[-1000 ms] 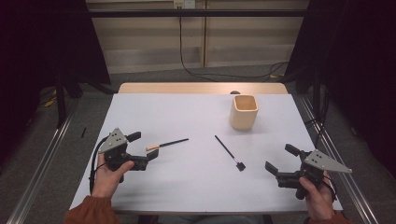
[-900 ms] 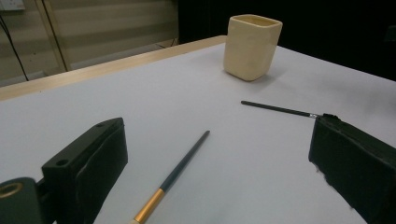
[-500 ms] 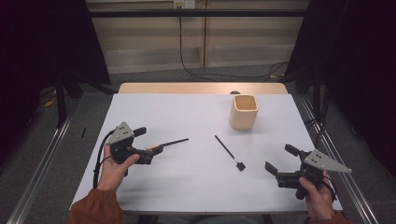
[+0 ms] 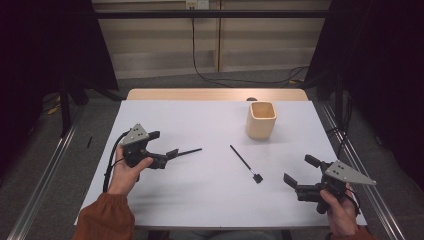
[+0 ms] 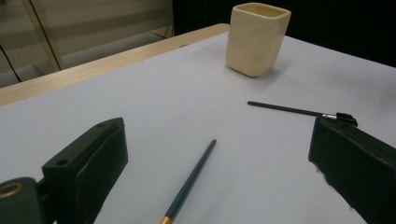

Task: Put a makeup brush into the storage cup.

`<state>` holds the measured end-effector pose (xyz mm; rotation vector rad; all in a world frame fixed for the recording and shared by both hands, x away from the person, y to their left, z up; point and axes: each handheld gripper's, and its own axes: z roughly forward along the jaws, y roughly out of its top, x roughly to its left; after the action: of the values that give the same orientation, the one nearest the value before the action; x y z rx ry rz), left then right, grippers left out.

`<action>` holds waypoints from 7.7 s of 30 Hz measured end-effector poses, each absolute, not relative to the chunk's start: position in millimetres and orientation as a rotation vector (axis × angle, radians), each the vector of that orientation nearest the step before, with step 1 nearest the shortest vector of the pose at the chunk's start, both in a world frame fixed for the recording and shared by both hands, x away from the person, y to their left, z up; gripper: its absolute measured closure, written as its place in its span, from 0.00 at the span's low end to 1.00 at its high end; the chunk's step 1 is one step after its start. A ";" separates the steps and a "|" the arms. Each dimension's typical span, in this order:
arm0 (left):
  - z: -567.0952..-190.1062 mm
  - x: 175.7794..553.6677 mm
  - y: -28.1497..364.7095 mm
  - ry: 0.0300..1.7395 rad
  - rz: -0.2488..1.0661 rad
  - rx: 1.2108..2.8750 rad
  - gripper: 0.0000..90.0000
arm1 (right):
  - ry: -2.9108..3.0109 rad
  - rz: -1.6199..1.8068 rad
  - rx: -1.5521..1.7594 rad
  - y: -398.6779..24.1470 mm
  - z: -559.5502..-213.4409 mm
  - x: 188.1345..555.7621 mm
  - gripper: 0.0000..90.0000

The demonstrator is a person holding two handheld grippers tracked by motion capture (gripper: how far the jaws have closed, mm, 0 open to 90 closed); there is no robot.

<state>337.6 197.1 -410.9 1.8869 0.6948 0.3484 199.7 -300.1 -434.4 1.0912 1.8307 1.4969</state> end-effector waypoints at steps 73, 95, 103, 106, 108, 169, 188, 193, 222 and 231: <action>-428.4 405.0 170.5 0.663 0.057 2.618 0.39 | 1.858 1.496 1.086 -297.4 -435.3 200.2 0.00; -445.7 414.2 156.2 0.594 0.007 2.808 0.67 | 1.877 1.485 1.075 -295.9 -436.4 200.8 0.00; -447.9 415.2 153.4 0.590 0.014 2.829 0.70 | 1.889 1.482 1.069 -294.2 -437.1 201.7 0.00; -448.3 415.3 151.1 0.605 0.007 2.839 0.72 | 1.889 1.482 1.064 -294.0 -437.1 201.6 0.00; -447.8 416.4 150.3 0.588 0.001 2.862 0.73 | 1.889 1.481 1.063 -294.0 -436.9 201.2 0.00; -433.7 410.7 181.7 0.795 -0.066 2.515 0.94 | 1.894 1.481 1.068 -294.4 -437.3 201.4 0.00; -420.6 393.6 199.9 0.869 0.049 2.238 0.94 | 1.894 1.481 1.071 -294.6 -437.3 201.4 0.00; -418.3 385.8 199.1 0.845 0.051 2.190 0.93 | 1.892 1.481 1.071 -294.3 -437.4 201.5 0.00; -408.7 350.2 207.2 0.757 0.143 1.972 0.93 | 1.890 1.491 1.063 -295.3 -436.6 200.7 0.00; -402.1 334.5 209.2 0.721 0.150 1.931 0.93 | 1.887 1.488 1.070 -295.7 -437.2 201.1 0.00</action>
<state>334.5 209.2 -402.1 1.9313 0.7206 0.1496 201.1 -295.7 -437.2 1.0698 1.8874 1.4885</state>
